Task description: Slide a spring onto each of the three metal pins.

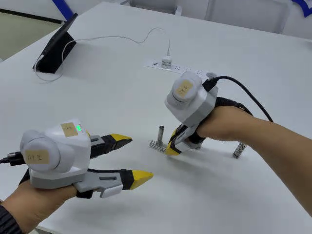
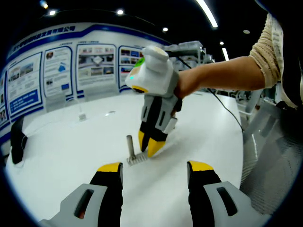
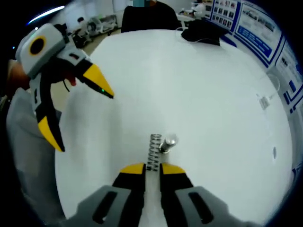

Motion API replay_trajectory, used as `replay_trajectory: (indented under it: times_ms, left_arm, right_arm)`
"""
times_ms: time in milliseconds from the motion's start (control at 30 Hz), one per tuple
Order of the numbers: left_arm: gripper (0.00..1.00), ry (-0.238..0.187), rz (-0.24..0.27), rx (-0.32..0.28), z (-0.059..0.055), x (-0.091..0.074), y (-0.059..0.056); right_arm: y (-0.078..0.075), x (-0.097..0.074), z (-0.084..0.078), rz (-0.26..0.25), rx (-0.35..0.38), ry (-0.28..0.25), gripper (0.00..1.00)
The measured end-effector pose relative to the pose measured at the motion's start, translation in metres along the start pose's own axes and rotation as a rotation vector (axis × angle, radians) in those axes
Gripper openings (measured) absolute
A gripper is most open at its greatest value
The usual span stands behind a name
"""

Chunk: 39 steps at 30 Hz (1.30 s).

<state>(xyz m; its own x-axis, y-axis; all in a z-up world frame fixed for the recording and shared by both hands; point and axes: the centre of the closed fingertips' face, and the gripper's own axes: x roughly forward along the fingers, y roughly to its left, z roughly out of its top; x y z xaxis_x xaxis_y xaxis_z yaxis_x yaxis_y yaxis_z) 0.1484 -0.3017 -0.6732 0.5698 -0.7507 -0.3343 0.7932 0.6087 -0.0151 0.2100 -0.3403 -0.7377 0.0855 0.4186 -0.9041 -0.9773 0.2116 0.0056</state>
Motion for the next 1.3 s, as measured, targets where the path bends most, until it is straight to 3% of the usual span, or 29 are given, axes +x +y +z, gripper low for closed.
replay_trajectory:
  times_ms: [633, 933, 1300]
  left_arm:
    - [0.55, 0.005, 0.022, -0.007, -0.003, -0.004, 0.003]
    - [0.53, 0.006, -0.008, 0.008, 0.000, 0.003, -0.002]
    - [0.46, 0.018, -0.083, 0.042, 0.002, 0.019, -0.017]
  right_arm:
    - [0.002, 0.000, -0.003, 0.007, -0.012, 0.004, 0.12]
    - [0.017, -0.019, -0.010, 0.014, -0.032, 0.012, 0.12]
    - [0.042, -0.049, -0.020, 0.041, -0.048, -0.004, 0.12]
